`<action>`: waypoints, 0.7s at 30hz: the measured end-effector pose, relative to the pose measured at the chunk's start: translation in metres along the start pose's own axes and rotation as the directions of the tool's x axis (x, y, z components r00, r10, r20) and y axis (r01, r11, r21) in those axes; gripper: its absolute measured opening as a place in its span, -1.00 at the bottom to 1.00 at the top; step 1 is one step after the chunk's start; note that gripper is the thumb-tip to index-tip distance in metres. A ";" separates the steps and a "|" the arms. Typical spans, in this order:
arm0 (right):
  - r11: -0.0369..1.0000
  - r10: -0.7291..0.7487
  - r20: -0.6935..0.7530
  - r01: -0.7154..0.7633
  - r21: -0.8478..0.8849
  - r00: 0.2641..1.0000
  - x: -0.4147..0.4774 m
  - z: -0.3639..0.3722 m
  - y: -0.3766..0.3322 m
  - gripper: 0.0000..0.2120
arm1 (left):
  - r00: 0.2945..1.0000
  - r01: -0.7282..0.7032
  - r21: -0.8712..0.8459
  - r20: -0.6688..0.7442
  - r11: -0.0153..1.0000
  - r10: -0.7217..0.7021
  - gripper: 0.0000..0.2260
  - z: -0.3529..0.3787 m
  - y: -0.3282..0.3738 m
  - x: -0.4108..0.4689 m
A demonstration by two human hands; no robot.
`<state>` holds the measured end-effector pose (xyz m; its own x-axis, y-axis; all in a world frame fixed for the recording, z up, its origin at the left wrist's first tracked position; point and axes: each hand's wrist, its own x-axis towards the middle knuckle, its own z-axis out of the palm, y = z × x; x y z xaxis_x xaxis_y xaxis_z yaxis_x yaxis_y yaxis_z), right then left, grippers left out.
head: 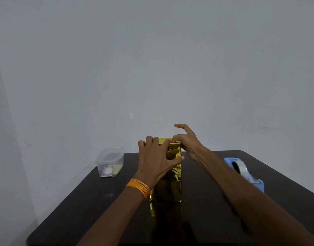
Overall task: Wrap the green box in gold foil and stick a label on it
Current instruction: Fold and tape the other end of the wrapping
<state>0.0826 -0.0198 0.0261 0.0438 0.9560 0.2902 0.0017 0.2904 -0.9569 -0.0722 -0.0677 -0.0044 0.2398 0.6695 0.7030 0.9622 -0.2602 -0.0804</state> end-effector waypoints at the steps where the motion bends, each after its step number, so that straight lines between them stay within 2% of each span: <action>1: 1.000 0.002 0.001 -0.002 0.001 1.000 0.001 0.000 0.000 -0.44 | 1.000 -0.003 0.010 0.005 1.000 0.003 -0.26 0.000 0.000 0.000; 7: 0.997 0.018 0.010 -0.017 -0.073 1.000 0.000 -0.003 -0.002 -0.43 | 0.999 -0.023 -0.009 0.040 1.000 0.024 -0.24 -0.006 -0.002 0.002; 10: 0.997 -0.001 -0.038 -0.001 -0.076 0.999 -0.001 -0.008 -0.011 -0.60 | 0.996 -0.021 -0.019 0.082 1.000 0.023 -0.22 -0.007 -0.006 0.004; 12: 0.989 -0.081 -0.133 0.063 -0.131 0.988 0.000 -0.015 -0.018 -0.75 | 0.995 -0.024 -0.012 0.093 1.000 0.025 -0.20 -0.007 -0.004 0.004; 15: 0.933 -0.251 -0.220 0.175 -0.316 0.943 -0.003 -0.022 -0.029 -0.90 | 0.993 -0.028 -0.014 0.117 1.000 0.029 -0.20 -0.006 -0.003 0.004; 17: 0.891 -0.316 -0.178 0.227 -0.394 0.932 -0.006 -0.025 -0.036 -0.92 | 0.992 -0.030 -0.014 0.122 0.999 0.032 -0.19 -0.006 -0.004 0.004; 21: 0.797 -0.340 0.008 0.293 -0.528 0.940 -0.013 -0.020 -0.048 -0.91 | 0.991 -0.031 -0.006 0.131 1.000 0.031 -0.16 -0.005 -0.002 0.003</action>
<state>0.1019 -0.0474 0.0679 0.0323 0.8007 0.5982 0.5415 0.4890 -0.6838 -0.0742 -0.0690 0.0012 0.2845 0.7465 0.6015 0.9536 -0.2846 -0.0978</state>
